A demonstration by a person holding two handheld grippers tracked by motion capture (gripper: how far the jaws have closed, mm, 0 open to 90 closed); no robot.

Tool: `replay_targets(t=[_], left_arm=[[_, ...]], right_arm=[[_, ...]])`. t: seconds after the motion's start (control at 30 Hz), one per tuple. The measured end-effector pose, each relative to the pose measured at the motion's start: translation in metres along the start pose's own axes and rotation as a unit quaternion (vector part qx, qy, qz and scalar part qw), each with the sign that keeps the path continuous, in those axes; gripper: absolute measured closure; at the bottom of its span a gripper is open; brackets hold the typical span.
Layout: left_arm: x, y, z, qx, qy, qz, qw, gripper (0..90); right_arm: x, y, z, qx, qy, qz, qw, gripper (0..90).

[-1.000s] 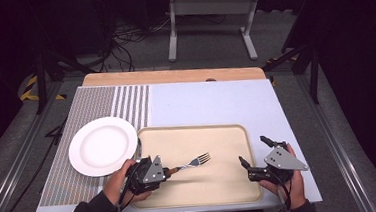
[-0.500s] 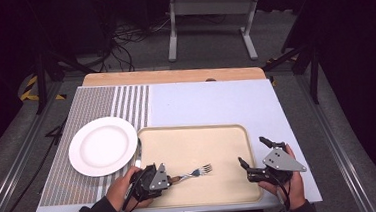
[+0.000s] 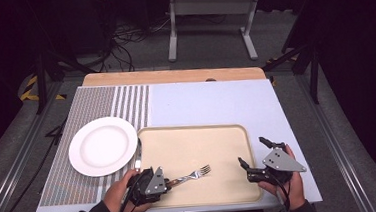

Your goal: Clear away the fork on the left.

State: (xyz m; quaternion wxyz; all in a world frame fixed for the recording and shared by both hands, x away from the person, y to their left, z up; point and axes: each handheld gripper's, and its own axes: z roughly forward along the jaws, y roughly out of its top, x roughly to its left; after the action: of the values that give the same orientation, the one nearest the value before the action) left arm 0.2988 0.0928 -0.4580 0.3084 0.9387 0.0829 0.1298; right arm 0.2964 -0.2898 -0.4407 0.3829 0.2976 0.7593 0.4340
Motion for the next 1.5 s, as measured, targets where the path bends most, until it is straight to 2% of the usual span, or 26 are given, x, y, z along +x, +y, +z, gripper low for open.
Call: replay_targets(t=[0.07, 0.1, 0.13, 0.23, 0.27, 0.3, 0.33, 0.4, 0.47, 0.53, 0.57, 0.6, 0.63, 0.9, 0.97, 1.1, 1.17, 1.33, 1.4, 1.5], left_arm=[[0.003, 0.001, -0.006, -0.020, -0.002, 0.007, 0.9998, 78.1], [0.003, 0.001, -0.006, -0.020, -0.002, 0.007, 0.9998, 82.2], [0.004, 0.001, -0.007, -0.025, -0.006, 0.008, 0.9996, 82.2], [0.010, 0.005, -0.007, -0.058, -0.035, 0.021, 0.9975, 90.0], [0.014, 0.009, -0.005, -0.064, -0.044, 0.030, 0.9966, 90.0], [0.014, 0.009, -0.005, -0.064, -0.044, 0.030, 0.9966, 90.0], [0.015, 0.012, -0.002, -0.063, -0.042, 0.038, 0.9964, 90.0], [0.017, 0.016, 0.001, -0.067, -0.048, 0.044, 0.9956, 90.0], [0.016, 0.020, 0.006, -0.064, -0.047, 0.059, 0.9951, 90.0], [0.016, 0.026, 0.014, -0.070, -0.057, 0.073, 0.9932, 90.0], [0.016, 0.026, 0.014, -0.070, -0.057, 0.073, 0.9932, 90.0], [0.016, 0.031, 0.020, -0.060, -0.059, 0.086, 0.9927, 90.0], [0.016, 0.034, 0.023, -0.061, -0.063, 0.091, 0.9920, 90.0], [0.017, 0.048, 0.045, -0.033, -0.081, 0.111, 0.9900, 90.0], [0.017, 0.050, 0.049, -0.028, -0.083, 0.110, 0.9901, 90.0], [0.020, 0.054, 0.051, -0.024, -0.072, 0.113, 0.9907, 90.0], [0.021, 0.054, 0.051, -0.017, -0.061, 0.113, 0.9916, 90.0], [0.032, 0.048, 0.048, -0.004, -0.038, 0.082, 0.9959, 90.0], [0.037, 0.044, 0.045, 0.005, -0.027, 0.073, 0.9969, 90.0], [0.045, 0.035, 0.040, 0.006, -0.024, 0.058, 0.9980, 89.8]], right_arm=[[-0.001, 0.000, 0.000, -0.002, -0.001, 0.000, 1.0000, 10.1], [-0.001, 0.000, 0.000, -0.002, -0.001, 0.000, 1.0000, 10.1], [-0.001, 0.000, 0.000, -0.003, -0.002, 0.000, 1.0000, 10.1], [-0.001, 0.000, 0.001, 0.000, -0.003, 0.004, 1.0000, 10.2], [-0.001, 0.000, 0.001, 0.001, -0.002, 0.005, 1.0000, 10.2], [-0.001, 0.000, 0.001, 0.001, -0.002, 0.005, 1.0000, 10.2], [0.000, 0.000, 0.002, 0.001, -0.002, 0.005, 1.0000, 10.2], [0.000, 0.001, 0.002, 0.002, -0.002, 0.004, 1.0000, 10.2], [0.001, 0.001, 0.002, 0.004, -0.001, 0.004, 1.0000, 10.2], [0.001, 0.000, 0.003, 0.007, -0.002, 0.004, 1.0000, 10.2], [0.001, 0.000, 0.003, 0.009, -0.003, 0.003, 0.9999, 10.2], [0.001, 0.000, 0.003, 0.009, -0.002, 0.005, 0.9999, 10.2], [0.001, 0.000, 0.004, 0.010, -0.002, 0.006, 0.9999, 10.2], [0.000, -0.001, 0.004, 0.010, 0.002, 0.009, 0.9999, 10.2], [0.001, -0.001, 0.004, 0.011, 0.004, 0.008, 0.9999, 10.2], [0.001, -0.002, 0.004, 0.012, 0.004, 0.008, 0.9999, 10.2], [0.002, -0.001, 0.004, 0.012, 0.005, 0.006, 0.9999, 10.2], [0.003, -0.001, 0.005, 0.014, 0.012, 0.007, 0.9998, 10.2], [0.005, -0.001, 0.006, 0.016, 0.020, 0.011, 0.9996, 10.2], [0.008, 0.000, 0.007, 0.016, 0.024, 0.006, 0.9996, 10.2]])
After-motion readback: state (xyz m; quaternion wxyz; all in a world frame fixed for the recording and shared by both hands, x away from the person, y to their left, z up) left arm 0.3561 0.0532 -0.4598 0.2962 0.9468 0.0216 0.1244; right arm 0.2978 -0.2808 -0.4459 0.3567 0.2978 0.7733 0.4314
